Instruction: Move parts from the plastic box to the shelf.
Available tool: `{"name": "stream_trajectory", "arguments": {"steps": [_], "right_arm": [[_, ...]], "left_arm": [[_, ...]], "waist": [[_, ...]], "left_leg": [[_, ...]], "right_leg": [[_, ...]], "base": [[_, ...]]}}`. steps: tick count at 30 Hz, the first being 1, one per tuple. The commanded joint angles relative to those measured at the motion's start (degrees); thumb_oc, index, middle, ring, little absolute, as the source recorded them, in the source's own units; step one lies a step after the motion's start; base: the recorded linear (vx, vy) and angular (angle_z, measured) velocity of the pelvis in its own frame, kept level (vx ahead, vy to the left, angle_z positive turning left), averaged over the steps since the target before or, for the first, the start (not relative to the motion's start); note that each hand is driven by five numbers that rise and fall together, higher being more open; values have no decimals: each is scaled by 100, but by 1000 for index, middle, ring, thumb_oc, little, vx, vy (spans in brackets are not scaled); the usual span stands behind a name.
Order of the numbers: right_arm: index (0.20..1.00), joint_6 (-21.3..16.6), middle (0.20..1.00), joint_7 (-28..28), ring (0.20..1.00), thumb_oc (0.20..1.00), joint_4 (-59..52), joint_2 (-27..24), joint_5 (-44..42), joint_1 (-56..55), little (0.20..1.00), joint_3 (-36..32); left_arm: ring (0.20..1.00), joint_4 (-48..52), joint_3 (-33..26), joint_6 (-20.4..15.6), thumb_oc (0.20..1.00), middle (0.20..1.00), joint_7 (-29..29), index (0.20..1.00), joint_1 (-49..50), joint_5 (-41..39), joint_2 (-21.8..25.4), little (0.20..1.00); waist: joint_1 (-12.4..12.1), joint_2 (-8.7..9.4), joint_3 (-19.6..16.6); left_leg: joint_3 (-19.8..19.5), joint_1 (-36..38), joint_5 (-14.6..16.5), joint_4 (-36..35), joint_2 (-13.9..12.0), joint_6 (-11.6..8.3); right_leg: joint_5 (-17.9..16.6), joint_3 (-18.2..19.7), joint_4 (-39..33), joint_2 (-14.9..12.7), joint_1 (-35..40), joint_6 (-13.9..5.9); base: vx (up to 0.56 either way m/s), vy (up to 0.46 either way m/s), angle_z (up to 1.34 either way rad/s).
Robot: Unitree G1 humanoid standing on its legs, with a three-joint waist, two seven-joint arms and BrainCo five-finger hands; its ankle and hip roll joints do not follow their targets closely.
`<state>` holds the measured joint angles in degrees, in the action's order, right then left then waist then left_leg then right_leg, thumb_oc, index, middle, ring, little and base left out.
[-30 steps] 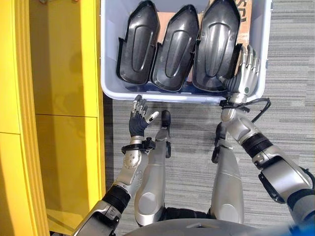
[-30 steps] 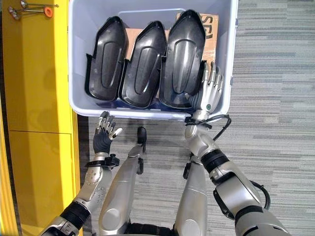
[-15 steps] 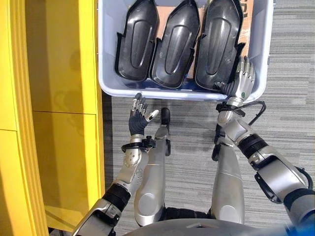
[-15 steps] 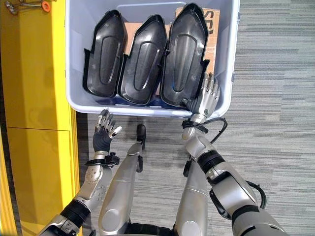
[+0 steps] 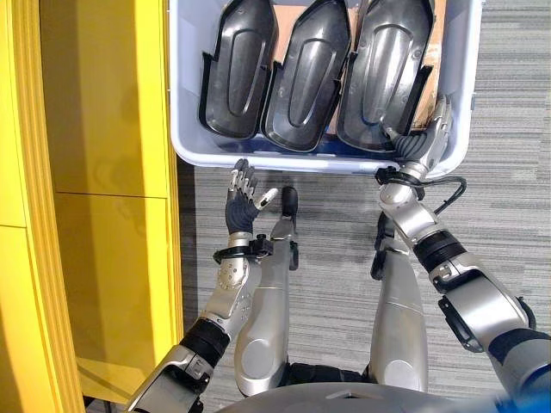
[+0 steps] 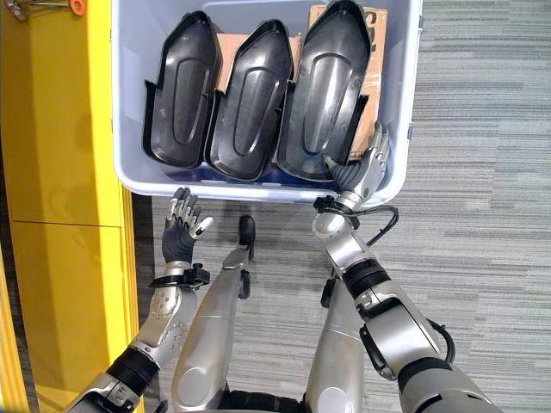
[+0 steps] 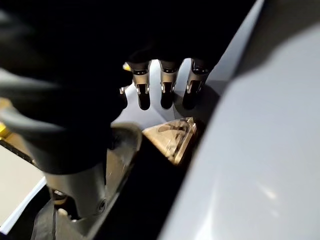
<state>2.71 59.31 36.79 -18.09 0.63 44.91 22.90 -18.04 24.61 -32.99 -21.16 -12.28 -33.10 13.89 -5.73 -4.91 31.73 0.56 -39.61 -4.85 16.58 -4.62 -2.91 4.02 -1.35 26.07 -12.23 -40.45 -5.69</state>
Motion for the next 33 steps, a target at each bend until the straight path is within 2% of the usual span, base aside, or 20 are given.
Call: {"name": "stream_trajectory", "arguments": {"steps": [1, 5, 8, 10, 11, 12, 13, 14, 15, 16, 18, 19, 21, 23, 25, 33], "right_arm": [[1000, -128, 1000, -40, 1000, 1000, -246, -120, -101, -36, 1000, -157], [1000, 179, 1000, -221, 1000, 1000, -182, -158, 27, 47, 1000, -119], [1000, 554, 1000, -405, 1000, 1000, -78, -237, 411, 173, 1000, -39], [1000, 925, 1000, -599, 1000, 1000, 145, -346, 766, 329, 1000, 57], [1000, 1314, 1000, -804, 1000, 1000, 441, -481, 1532, 568, 1000, 260], [1000, 1375, 1000, -837, 1000, 1000, 498, -513, 1567, 623, 1000, 311], [1000, 1677, 1000, -1152, 1000, 1000, 856, -626, 1677, 800, 1000, 552], [1000, 1729, 1000, -1192, 1000, 1000, 959, -636, 1634, 849, 1000, 605], [200, 2002, 200, -1654, 200, 200, 1450, -717, 1482, 1099, 200, 801], [200, 1989, 200, -1698, 200, 200, 1515, -726, 1423, 1124, 200, 833], [200, 2297, 200, -2286, 200, 200, 1875, -757, 1146, 1299, 200, 1014], [200, 2314, 200, -2329, 200, 200, 1948, -766, 1036, 1322, 200, 1049], [200, 2507, 200, -2543, 200, 200, 2300, -773, 378, 1423, 200, 1137], [200, 2347, 200, -2607, 200, 200, 2828, -728, -277, 1533, 200, 960], [200, 2277, 200, -2678, 200, 200, 3038, -786, -3, 1644, 200, 895], [200, 2150, 200, -2494, 200, 200, 3190, -872, 95, 1669, 200, 822]], "left_arm": [[1000, 243, 134, -113, 1000, 1000, 60, 1000, 41, -6, -126, 1000], [1000, 262, 137, -106, 1000, 1000, 94, 1000, 41, -29, -100, 1000], [1000, 276, 122, -96, 1000, 1000, 119, 1000, 16, -67, -71, 1000], [1000, 289, 108, -66, 1000, 1000, 180, 1000, 5, -141, -45, 1000], [1000, 254, 93, -52, 1000, 1000, 256, 1000, -21, -164, -2, 1000], [1000, 231, 92, -60, 1000, 1000, 289, 1000, -24, -192, 15, 1000], [1000, 174, 85, -51, 1000, 1000, 421, 1000, 18, -240, 61, 1000], [1000, 163, 82, -55, 1000, 1000, 446, 1000, 11, -246, 70, 1000], [1000, 111, 66, -68, 1000, 1000, 571, 1000, -11, -319, 142, 1000], [1000, 107, 56, -64, 1000, 1000, 589, 1000, -13, -316, 144, 1000], [1000, 154, 23, -22, 1000, 1000, 631, 1000, -30, -326, 224, 1000], [1000, 175, 8, 1, 1000, 1000, 635, 1000, -26, -319, 235, 1000], [1000, 235, -14, 38, 1000, 1000, 644, 1000, -19, -333, 300, 1000], [1000, 348, -53, 151, 1000, 1000, 667, 1000, -28, -332, 409, 1000], [1000, 462, -73, 225, 1000, 1000, 651, 1000, -24, -312, 445, 1000], [1000, 634, -45, 242, 1000, 1000, 607, 1000, 47, -267, 483, 1000]], "waist": [[-40, -151, -193], [-59, -144, -193], [-79, -137, -193], [-114, -138, -193], [-171, -134, -193], [-185, -129, -193], [-244, -100, -193], [-261, -99, -193], [-344, -86, -193], [-354, -82, -193], [-428, -51, -193], [-442, -46, -193], [-509, -33, -193], [-597, -23, -193], [-646, -25, -193], [-686, -47, -193]], "left_leg": [[179, -245, 167, 256, 504, 473], [166, -265, 181, 285, 507, 471], [161, -300, 186, 315, 507, 472], [143, -309, 194, 336, 514, 475], [111, -345, 200, 383, 528, 479], [105, -345, 200, 390, 528, 480], [69, -239, 346, 455, 560, 463], [61, -249, 345, 461, 563, 464], [16, -280, 338, 465, 578, 474], [13, -285, 336, 462, 577, 476], [-20, -324, 330, 476, 579, 473], [-23, -328, 327, 474, 579, 474], [-60, -364, 329, 488, 589, 479], [-101, -393, 327, 482, 613, 491], [-113, -422, 320, 478, 626, 496], [-134, -493, 346, 542, 651, 519]], "right_leg": [[-114, -583, 262, 469, -49, 579], [-105, -584, 279, 471, -61, 586], [-98, -597, 305, 466, -84, 586], [-89, -615, 322, 455, -81, 584], [-79, -653, 347, 445, -79, 581], [-80, -663, 350, 441, -73, 579], [59, -665, 412, 415, 59, 526], [60, -677, 416, 411, 56, 525], [51, -724, 406, 408, 60, 522], [49, -733, 404, 409, 58, 521], [39, -778, 391, 413, 59, 518], [39, -788, 390, 414, 60, 520], [41, -827, 390, 412, 53, 525], [29, -873, 359, 421, 67, 520], [12, -917, 333, 419, 64, 505], [2, -943, 331, 402, 38, 501]], "base": [[0, 0, 0], [0, 0, 0], [0, 0, 0], [0, 0, 0], [0, 0, 0], [58, -60, 6], [59, -50, 6], [54, -77, 7], [-8, -44, 3], [-9, -58, 0], [-1, -40, 2], [4, -39, 10], [6, -40, 9], [14, -58, 6], [7, -47, 18], [-5, -14, 9]]}}
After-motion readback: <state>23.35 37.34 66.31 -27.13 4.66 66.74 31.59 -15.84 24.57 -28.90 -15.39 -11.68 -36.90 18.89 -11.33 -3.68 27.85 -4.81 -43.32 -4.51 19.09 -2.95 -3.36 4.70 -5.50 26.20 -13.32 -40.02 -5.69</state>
